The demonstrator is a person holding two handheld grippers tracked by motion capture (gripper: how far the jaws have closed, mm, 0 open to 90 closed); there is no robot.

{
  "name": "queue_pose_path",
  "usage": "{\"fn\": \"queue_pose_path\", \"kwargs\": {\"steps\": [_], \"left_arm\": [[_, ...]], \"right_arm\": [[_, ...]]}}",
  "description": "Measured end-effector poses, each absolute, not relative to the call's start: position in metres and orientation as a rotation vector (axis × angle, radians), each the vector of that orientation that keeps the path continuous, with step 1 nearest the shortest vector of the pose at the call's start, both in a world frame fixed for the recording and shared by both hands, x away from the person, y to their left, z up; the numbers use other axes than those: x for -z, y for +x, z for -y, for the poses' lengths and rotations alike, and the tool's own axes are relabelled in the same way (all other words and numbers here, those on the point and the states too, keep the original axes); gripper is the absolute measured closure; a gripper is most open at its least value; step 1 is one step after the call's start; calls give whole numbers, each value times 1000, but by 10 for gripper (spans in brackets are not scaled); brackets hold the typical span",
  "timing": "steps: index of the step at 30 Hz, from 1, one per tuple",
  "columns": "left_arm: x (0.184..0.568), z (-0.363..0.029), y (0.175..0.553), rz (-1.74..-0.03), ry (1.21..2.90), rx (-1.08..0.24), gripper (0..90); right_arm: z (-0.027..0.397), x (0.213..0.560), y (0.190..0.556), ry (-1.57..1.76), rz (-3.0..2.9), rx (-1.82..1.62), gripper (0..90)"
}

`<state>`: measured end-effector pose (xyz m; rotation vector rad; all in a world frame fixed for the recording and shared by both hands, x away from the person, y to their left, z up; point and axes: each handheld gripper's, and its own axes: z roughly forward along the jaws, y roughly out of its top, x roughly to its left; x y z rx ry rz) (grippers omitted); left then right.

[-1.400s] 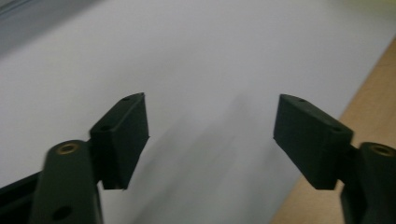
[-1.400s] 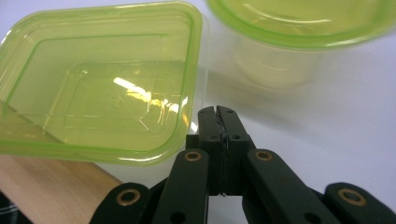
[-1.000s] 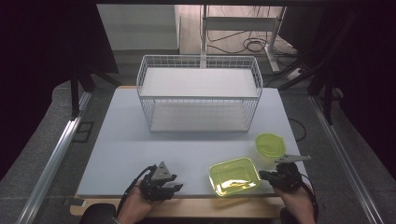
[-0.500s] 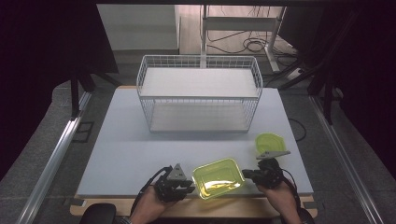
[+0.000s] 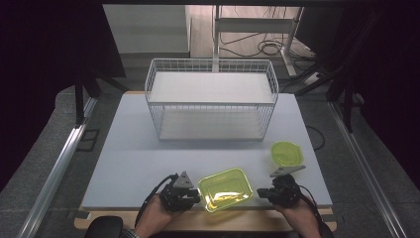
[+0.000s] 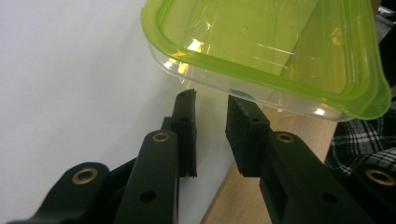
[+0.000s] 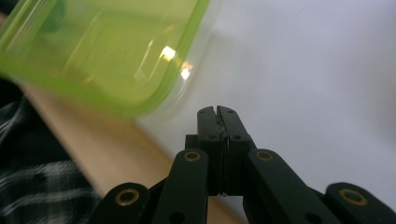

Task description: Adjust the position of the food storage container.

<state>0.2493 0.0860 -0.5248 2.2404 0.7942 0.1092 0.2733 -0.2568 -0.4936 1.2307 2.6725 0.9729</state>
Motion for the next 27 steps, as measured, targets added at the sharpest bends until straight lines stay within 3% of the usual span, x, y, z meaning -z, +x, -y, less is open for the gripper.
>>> {"fn": "queue_pose_path", "kwargs": {"steps": [17, 23, 27], "left_arm": [[524, -112, 269, -926, 2185, -136, 723], [523, -108, 260, -885, 2221, -136, 724], [520, -118, 259, -920, 2200, -173, 729]], "right_arm": [[204, 495, 303, 1093, -2749, -998, 875], [212, 494, 295, 1106, -2753, -1019, 876], [188, 499, 279, 1004, -2835, -1078, 875]]}}
